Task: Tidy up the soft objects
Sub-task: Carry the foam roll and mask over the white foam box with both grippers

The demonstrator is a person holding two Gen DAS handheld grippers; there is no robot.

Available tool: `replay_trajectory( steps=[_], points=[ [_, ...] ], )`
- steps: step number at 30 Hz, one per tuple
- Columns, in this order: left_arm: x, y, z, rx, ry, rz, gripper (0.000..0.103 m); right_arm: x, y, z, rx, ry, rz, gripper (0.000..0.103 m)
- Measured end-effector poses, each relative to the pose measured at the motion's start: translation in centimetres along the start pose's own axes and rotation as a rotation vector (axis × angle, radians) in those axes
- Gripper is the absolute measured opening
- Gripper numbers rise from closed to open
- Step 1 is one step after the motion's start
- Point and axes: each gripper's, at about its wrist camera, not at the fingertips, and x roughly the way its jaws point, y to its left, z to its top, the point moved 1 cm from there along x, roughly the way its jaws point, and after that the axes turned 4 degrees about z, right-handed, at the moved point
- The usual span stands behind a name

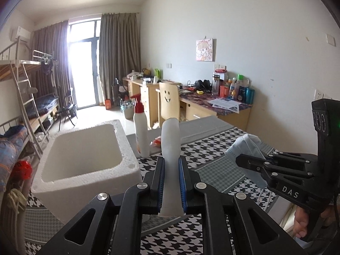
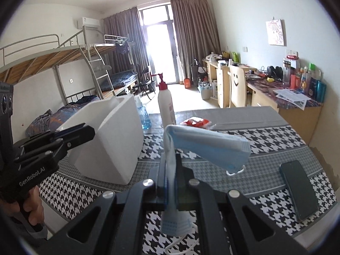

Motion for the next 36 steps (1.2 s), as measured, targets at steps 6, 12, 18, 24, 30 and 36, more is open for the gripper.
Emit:
replay_trajectory(
  steps=[6, 12, 18, 24, 30, 36],
  points=[
    [0.0, 0.3, 0.6, 0.0, -0.02, 0.006, 0.014, 0.1, 0.0, 1.1, -0.013, -0.026, 0.005, 0.007],
    [0.1, 0.7, 1.0, -0.003, -0.031, 0.017, 0.014, 0.0, -0.1, 1.8, -0.015, -0.048, 0.001, 0.007],
    [-0.2, 1.2, 1.4, -0.012, -0.046, 0.02, 0.014, 0.0, 0.4, 2.3, -0.039, -0.066, 0.008, 0.007],
    [-0.4, 1.9, 2.1, -0.02, -0.062, 0.037, 0.014, 0.1, 0.7, 3.3, -0.049, -0.09, 0.022, 0.007],
    [-0.3, 2.6, 2.4, -0.02, -0.073, 0.062, 0.014, 0.2, 1.3, 3.9, -0.062, -0.11, 0.032, 0.007],
    [-0.4, 3.1, 2.9, -0.023, -0.084, 0.083, 0.014, 0.6, 1.5, 4.5, -0.073, -0.116, 0.046, 0.007]
  ],
)
